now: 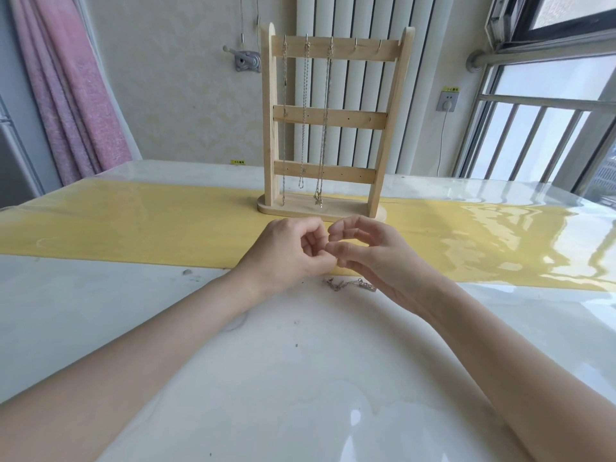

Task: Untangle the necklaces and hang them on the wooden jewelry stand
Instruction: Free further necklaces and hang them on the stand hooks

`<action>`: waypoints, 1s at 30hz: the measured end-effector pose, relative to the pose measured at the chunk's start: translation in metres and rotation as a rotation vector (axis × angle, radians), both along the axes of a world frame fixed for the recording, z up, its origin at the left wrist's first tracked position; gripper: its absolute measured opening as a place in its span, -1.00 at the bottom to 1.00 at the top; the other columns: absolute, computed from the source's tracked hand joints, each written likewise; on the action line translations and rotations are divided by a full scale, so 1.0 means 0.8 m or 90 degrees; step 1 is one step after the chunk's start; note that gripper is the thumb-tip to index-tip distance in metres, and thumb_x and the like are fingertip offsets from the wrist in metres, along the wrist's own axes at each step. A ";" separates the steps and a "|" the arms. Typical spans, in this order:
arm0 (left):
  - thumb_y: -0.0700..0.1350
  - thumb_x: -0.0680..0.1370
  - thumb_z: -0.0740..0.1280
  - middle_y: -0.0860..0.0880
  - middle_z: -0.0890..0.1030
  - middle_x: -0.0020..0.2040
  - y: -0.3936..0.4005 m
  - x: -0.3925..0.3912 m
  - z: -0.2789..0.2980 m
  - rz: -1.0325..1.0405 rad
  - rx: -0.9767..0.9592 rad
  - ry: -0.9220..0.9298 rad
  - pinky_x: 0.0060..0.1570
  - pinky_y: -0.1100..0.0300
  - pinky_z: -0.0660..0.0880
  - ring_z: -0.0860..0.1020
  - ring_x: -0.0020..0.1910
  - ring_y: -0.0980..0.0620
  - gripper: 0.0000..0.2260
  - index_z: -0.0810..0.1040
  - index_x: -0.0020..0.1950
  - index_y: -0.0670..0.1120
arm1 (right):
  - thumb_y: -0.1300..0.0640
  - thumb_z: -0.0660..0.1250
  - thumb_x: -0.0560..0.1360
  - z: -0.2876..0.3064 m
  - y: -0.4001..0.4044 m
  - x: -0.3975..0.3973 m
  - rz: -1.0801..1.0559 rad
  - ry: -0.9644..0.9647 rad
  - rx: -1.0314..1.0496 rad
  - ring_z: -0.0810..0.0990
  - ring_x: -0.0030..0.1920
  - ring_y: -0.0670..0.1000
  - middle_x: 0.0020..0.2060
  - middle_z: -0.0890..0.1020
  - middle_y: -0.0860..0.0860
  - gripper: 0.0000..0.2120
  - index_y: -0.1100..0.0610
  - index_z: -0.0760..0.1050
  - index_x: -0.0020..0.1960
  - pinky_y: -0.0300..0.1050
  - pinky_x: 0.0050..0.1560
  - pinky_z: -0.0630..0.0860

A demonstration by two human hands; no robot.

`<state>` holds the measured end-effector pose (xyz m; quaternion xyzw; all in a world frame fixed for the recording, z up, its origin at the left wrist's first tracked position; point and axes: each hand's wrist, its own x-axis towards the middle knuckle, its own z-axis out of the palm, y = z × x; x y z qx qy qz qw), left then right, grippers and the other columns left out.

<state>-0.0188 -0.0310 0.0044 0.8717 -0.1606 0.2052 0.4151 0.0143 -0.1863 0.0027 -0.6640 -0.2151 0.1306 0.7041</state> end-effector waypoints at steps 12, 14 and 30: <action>-0.25 0.46 0.40 0.01 0.60 -0.33 0.013 0.008 0.007 -0.052 -0.095 0.115 -0.32 0.35 0.46 0.51 -0.37 0.19 -0.84 0.54 -0.29 -0.05 | 0.44 0.40 0.39 0.003 -0.002 0.003 -0.011 0.012 0.016 0.54 -0.24 0.02 -0.17 0.57 0.02 -0.78 0.23 0.50 -0.03 -0.11 -0.03 0.44; -0.27 0.49 0.38 -0.08 0.63 -0.30 0.014 0.009 0.009 -0.086 -0.151 0.158 -0.33 0.34 0.48 0.54 -0.38 0.17 -0.86 0.57 -0.25 -0.09 | 0.45 0.38 0.40 0.006 -0.006 0.004 -0.009 -0.002 0.000 0.59 -0.21 0.04 -0.23 0.59 0.03 -0.78 0.24 0.50 -0.02 -0.06 -0.02 0.41; -0.22 0.49 0.33 0.09 0.49 -0.23 0.005 0.005 -0.004 -0.026 0.010 0.073 -0.23 0.28 0.41 0.44 -0.32 0.14 -0.82 0.38 -0.13 0.02 | 0.49 0.37 0.39 0.008 -0.002 0.000 -0.052 0.007 0.009 0.41 -0.33 0.01 -0.07 0.46 0.07 -0.73 0.15 0.47 -0.11 -0.18 -0.19 0.40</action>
